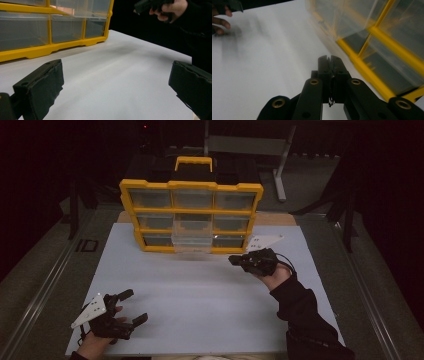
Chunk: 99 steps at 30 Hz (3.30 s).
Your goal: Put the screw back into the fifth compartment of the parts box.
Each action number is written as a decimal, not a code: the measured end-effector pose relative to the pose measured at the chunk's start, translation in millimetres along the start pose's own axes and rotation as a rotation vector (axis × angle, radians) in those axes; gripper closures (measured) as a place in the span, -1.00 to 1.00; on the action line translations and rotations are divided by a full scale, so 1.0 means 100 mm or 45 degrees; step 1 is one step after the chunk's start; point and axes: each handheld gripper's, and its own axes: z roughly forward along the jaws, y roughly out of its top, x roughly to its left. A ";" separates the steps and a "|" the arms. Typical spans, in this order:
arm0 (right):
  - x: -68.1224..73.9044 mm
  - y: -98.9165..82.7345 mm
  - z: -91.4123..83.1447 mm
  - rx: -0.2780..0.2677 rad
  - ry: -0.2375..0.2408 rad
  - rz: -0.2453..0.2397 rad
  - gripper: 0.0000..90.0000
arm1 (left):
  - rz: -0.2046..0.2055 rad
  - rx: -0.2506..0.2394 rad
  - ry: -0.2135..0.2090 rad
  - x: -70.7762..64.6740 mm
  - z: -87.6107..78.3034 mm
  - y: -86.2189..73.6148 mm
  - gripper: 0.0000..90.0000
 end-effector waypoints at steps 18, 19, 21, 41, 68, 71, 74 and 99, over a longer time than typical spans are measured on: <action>-0.22 0.61 -0.09 -0.052 -0.014 -0.078 0.95 | 0.003 0.001 -0.009 0.00 0.00 0.00 -0.99; -0.22 0.63 -0.08 -0.051 -0.015 -0.076 0.95 | 0.003 0.001 -0.009 0.00 0.00 0.00 -0.99; -0.23 0.67 -0.06 -0.056 -0.009 -0.083 0.95 | 0.003 0.001 -0.009 0.00 0.00 0.00 -0.99; -0.33 0.95 0.22 -0.142 0.079 -0.139 0.95 | 0.004 0.002 -0.014 0.00 0.00 0.00 -0.99; -0.30 1.07 0.74 0.004 0.119 -0.115 0.95 | 0.007 0.008 -0.017 0.00 0.00 -0.01 -0.99; -0.29 1.07 0.76 0.022 0.117 -0.112 0.95 | 0.007 0.008 -0.018 0.00 0.00 -0.01 -0.99; -0.30 1.06 0.77 0.040 0.109 -0.108 0.91 | 0.007 0.009 -0.019 0.00 0.00 -0.01 -0.99; -0.10 0.92 0.35 -0.016 0.110 -0.016 -0.35 | 0.005 0.012 -0.018 0.00 0.00 -0.01 -0.99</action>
